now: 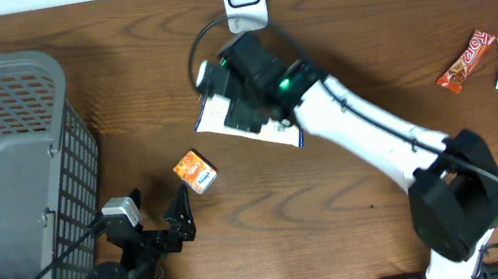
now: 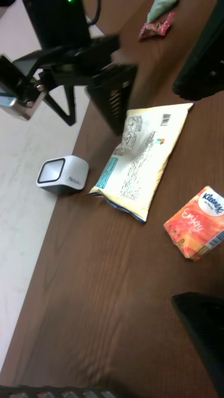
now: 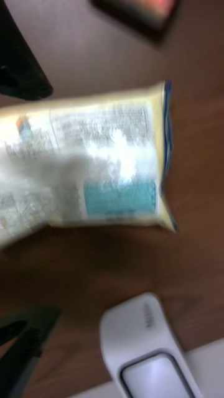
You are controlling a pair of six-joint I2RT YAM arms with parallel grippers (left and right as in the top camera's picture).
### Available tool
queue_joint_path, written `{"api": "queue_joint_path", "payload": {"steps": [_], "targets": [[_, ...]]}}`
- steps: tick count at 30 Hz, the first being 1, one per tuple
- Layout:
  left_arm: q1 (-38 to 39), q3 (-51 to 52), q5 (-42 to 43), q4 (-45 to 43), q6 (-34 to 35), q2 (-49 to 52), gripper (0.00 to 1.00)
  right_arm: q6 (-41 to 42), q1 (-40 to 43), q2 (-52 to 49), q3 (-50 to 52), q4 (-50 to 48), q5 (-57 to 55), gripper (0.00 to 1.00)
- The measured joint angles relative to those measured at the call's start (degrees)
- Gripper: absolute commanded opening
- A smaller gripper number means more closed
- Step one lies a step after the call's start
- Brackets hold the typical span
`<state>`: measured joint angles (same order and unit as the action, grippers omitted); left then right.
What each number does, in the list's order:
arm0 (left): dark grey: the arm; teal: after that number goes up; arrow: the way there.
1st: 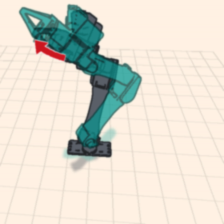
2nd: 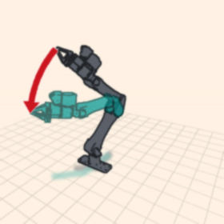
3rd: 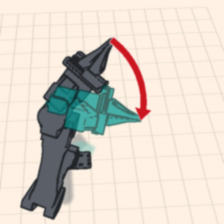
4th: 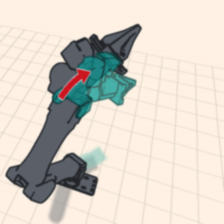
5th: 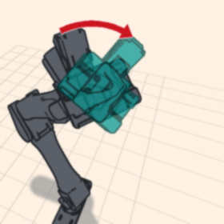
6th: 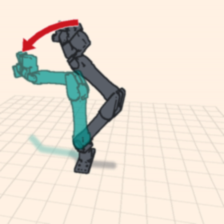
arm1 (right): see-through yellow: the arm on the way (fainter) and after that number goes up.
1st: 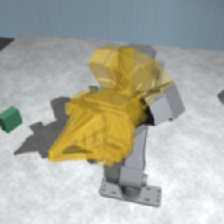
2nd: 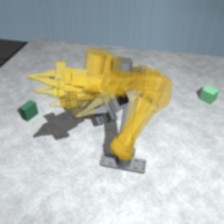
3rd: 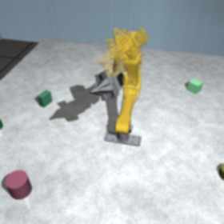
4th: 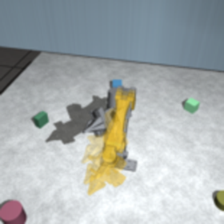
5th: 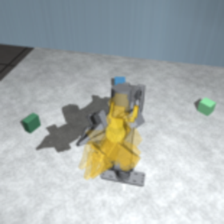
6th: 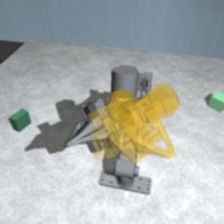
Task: Scan the item barcode
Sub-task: 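Hold the yellow chip bag up against the scanner with the right gripper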
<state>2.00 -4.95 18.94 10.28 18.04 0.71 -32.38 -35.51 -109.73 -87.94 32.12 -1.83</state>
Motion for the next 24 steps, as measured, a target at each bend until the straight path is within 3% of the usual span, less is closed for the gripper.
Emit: {"api": "queue_joint_path", "payload": {"steps": [8, 17, 22, 24], "targets": [[0.0, 0.0, 0.0, 0.0, 0.0, 0.02, 0.98, -1.53, 11.1, -8.46, -1.29, -2.01, 14.56, 0.99], [0.0, 0.0, 0.0, -0.02, 0.0, 0.07, 0.98, -1.75, 10.29, -13.7, -2.6, 0.04, 25.9, 0.99], [0.0, 0.0, 0.0, 0.0, 0.0, 0.07, 0.98, -2.19, 9.6, -16.22, -4.07, 1.64, 27.43, 0.78], [0.0, 0.0, 0.0, 0.0, 0.0, 0.07, 0.98, -2.12, 9.6, -18.4, -4.28, 2.4, 28.24, 0.76]]}}
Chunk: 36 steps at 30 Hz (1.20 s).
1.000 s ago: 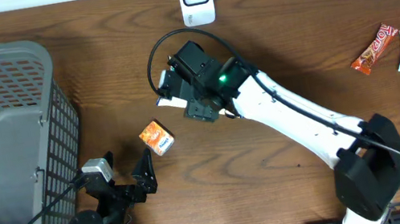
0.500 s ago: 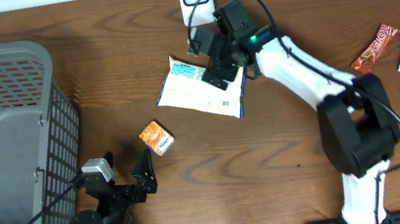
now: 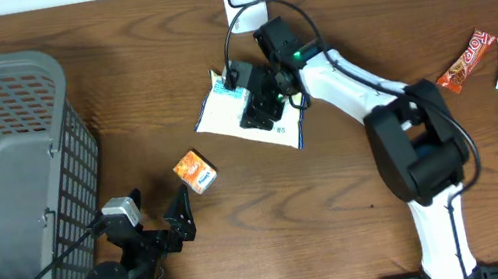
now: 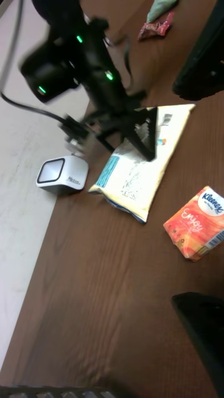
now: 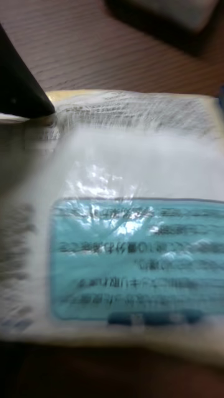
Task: Scan the item barcode
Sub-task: 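Hold the yellow chip bag up against the scanner with the right gripper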
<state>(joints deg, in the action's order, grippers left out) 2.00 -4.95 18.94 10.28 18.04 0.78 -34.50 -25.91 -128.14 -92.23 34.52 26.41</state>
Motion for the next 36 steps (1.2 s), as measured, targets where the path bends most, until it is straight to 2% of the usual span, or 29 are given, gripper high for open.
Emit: {"api": "queue_joint_path", "payload": {"steps": [2, 4, 5, 8, 16, 23, 31, 36], "targets": [[0.0, 0.0, 0.0, -0.02, 0.0, 0.0, 0.98, -0.66, 0.17, -0.94, -0.57, 0.55, 1.55, 0.57], [0.0, 0.0, 0.02, -0.02, 0.0, 0.07, 0.98, -0.85, 0.17, -1.22, -0.87, 1.57, 2.19, 0.26], [-0.02, 0.0, 0.0, 0.0, 0.0, 0.09, 0.98, -0.9, 0.17, -1.29, -1.11, 2.54, 2.8, 0.17], [0.0, 0.0, 0.0, 0.0, 0.0, 0.09, 0.98, -1.22, 0.37, -0.94, -3.3, 6.38, 3.5, 0.01], [-0.02, 0.0, 0.0, 0.0, 0.0, 0.11, 0.98, -1.92, 0.15, -2.01, -11.47, 21.05, 0.5, 0.01], [-0.02, 0.0, 0.0, 0.0, 0.0, 0.13, 0.98, -1.44, -0.44, -0.74, -17.31, 20.48, -7.63, 0.01], [0.0, 0.0, 0.0, 0.0, 0.0, 0.13, 0.98, 1.95, -7.17, 9.03, -17.33, 20.81, -26.25, 0.02], [0.0, 0.0, 0.0, 0.0, 0.0, 0.13, 0.98, 2.93, -13.92, 16.98, -17.59, 27.63, -29.16, 0.02]]}}
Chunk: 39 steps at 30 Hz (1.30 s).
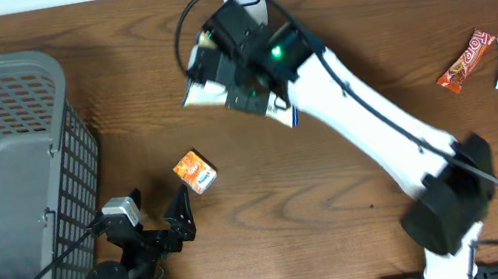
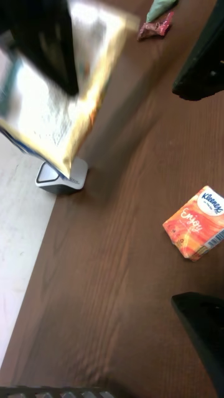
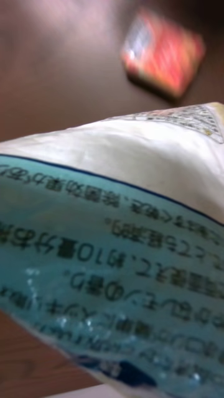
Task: Scan the item barcode
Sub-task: 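Hold the yellow chip bag up against the scanner with the right gripper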
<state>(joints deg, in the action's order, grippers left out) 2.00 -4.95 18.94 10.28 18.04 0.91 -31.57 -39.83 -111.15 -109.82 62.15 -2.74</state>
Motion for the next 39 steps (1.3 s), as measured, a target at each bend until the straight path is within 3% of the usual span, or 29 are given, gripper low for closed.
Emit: {"api": "queue_joint_path", "payload": {"steps": [6, 11, 16, 21, 27, 29, 34, 39], "targets": [[0.0, 0.0, 0.0, 0.0, 0.0, 0.0, 0.98, 3.15, -0.83, 4.13, -0.07, 4.85, 3.13, 0.02], [0.0, 0.0, 0.0, 0.0, 0.0, 0.0, 0.98, 3.23, -1.14, 4.17, 0.07, -3.54, -3.1, 0.01], [0.0, 0.0, 0.0, 0.0, 0.0, 0.02, 0.98, -0.59, -1.29, 4.2, 3.98, -29.49, -12.37, 0.01], [0.0, 0.0, 0.02, 0.0, 0.0, 0.02, 0.98, -12.61, 0.07, 2.91, 14.51, -60.06, -16.37, 0.01], [0.0, 0.0, 0.0, 0.0, 0.0, 0.07, 0.98, -30.56, 3.72, -9.18, 19.26, -94.9, -17.94, 0.01], [-0.02, 0.0, 0.0, 0.0, 0.0, 0.07, 0.98, -35.52, 5.14, -13.99, 19.02, -101.02, -17.84, 0.01], [0.0, 0.0, 0.0, 0.0, 0.0, 0.09, 0.98, -44.44, 8.09, -26.38, 12.76, -101.85, -17.35, 0.01], [0.0, 0.0, 0.0, 0.0, 0.0, 0.09, 0.98, -46.34, 9.31, -36.44, -0.24, -96.43, -14.95, 0.01]]}}
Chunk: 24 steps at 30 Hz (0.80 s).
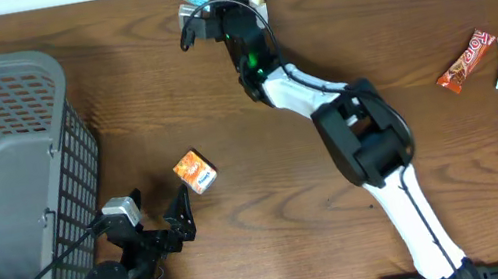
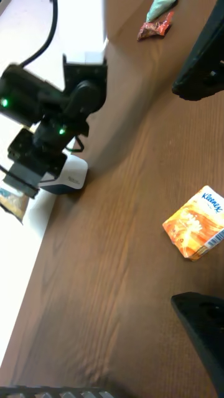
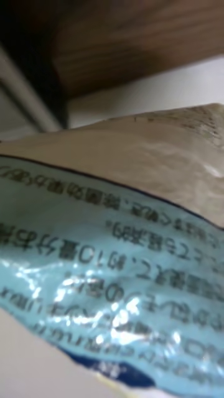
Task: Scan the item barcode
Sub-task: 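Hold the yellow chip bag up against the scanner with the right gripper, then carry the chip bag to the far right and release it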
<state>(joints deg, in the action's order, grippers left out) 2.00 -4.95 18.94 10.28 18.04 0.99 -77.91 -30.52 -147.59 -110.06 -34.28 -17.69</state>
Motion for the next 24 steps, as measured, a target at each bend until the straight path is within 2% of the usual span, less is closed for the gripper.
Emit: {"api": "queue_joint_path", "payload": {"steps": [3, 8, 24], "targets": [[0.0, 0.0, 0.0, 0.02, 0.0, 0.0, 0.98, -0.15, 0.37, -2.54, -6.16, 4.37, 2.03, 0.01], [0.0, 0.0, 0.02, 0.0, 0.0, 0.0, 0.98, 1.33, 0.96, -3.21, -10.12, 4.63, 4.26, 0.01], [0.0, 0.0, 0.02, 0.0, 0.0, 0.0, 0.98, 2.58, 3.39, -3.89, -10.32, 2.4, 8.15, 0.01]]}}
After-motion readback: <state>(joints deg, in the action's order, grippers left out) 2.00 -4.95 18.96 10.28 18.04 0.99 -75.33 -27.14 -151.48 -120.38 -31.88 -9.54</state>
